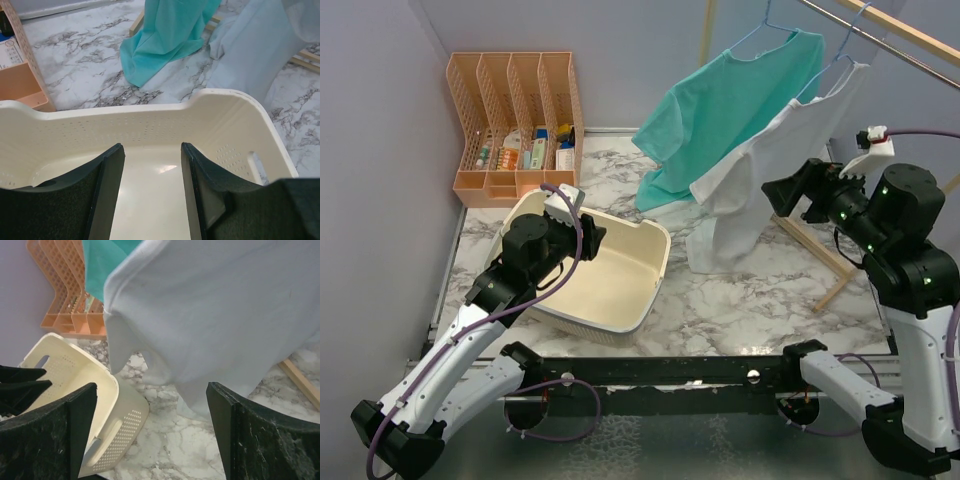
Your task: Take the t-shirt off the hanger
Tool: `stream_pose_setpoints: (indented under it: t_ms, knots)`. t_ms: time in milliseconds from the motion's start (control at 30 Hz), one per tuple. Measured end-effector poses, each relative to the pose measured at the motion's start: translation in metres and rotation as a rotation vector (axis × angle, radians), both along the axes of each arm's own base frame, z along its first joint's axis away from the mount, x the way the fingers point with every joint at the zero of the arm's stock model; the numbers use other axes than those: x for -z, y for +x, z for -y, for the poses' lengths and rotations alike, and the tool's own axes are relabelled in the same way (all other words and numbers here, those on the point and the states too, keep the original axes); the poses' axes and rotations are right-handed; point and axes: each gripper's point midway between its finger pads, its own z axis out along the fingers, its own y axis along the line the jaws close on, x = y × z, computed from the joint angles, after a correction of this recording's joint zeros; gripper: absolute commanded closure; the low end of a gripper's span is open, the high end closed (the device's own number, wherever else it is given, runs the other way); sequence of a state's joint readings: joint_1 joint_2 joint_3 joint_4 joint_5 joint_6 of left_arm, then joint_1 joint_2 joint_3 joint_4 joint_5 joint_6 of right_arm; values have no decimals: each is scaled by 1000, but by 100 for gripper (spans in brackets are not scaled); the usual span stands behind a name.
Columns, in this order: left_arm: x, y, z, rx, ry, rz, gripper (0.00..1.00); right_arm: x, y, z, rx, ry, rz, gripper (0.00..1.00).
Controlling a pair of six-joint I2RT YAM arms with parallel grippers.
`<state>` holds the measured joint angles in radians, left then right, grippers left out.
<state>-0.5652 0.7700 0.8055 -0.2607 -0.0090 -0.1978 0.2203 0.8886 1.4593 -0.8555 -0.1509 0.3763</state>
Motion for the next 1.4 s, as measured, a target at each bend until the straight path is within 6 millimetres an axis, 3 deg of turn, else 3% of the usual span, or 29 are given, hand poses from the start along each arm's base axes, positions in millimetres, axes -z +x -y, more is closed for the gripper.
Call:
stream_pose_setpoints:
  t_ms: [133, 267, 433, 500, 633, 767, 1033, 1267, 1400]
  knots:
    - [0, 0, 0, -1, -4, -1, 48, -31, 7, 3, 28, 7, 43, 12]
    - [-1, 0, 0, -2, -9, -3, 48, -87, 30, 13, 122, 37, 116, 17]
    - [-1, 0, 0, -3, -12, -3, 48, -113, 68, 22, 235, 67, 124, 22]
    - [-2, -1, 0, -4, -14, -1, 48, -109, 89, 25, 282, 67, 101, 24]
    - [-4, -2, -1, -4, -18, 5, 48, -76, 130, 29, 360, 28, 7, 27]
    - [-5, -2, -1, -5, -19, 7, 48, -50, 150, 35, 422, -5, -59, 31]
    - [-5, -2, -1, -5, -19, 7, 48, -38, 138, 63, 563, -54, -82, 35]
    - [-5, -2, -1, -5, -21, 6, 48, -17, 115, 82, 633, -117, -108, 60]
    - [-5, -2, -1, -5, -22, 5, 48, -14, 107, 85, 630, -138, -96, 64]
